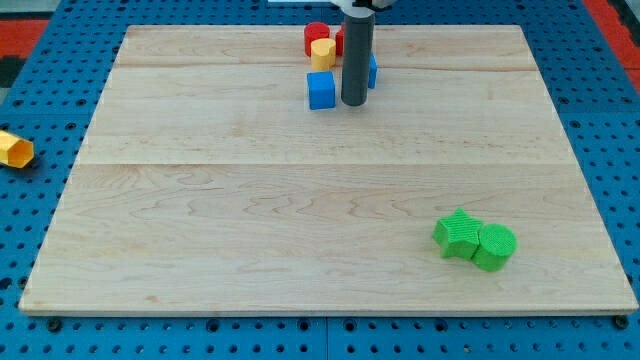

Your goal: Place the blue cube to the bottom of the yellow heart

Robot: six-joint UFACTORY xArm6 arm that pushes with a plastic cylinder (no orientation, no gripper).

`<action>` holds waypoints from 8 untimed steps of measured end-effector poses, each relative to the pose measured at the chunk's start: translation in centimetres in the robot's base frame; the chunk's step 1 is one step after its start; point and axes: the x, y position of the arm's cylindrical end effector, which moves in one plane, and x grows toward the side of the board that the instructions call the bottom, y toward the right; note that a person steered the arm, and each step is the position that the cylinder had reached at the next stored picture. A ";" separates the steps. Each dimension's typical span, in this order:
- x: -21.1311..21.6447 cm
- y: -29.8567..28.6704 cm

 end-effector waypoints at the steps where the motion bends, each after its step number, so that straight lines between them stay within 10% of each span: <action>1: 0.0 0.0; 4: 5.1 -0.2; 7: -2.3 -6.0; 8: 2.7 -5.1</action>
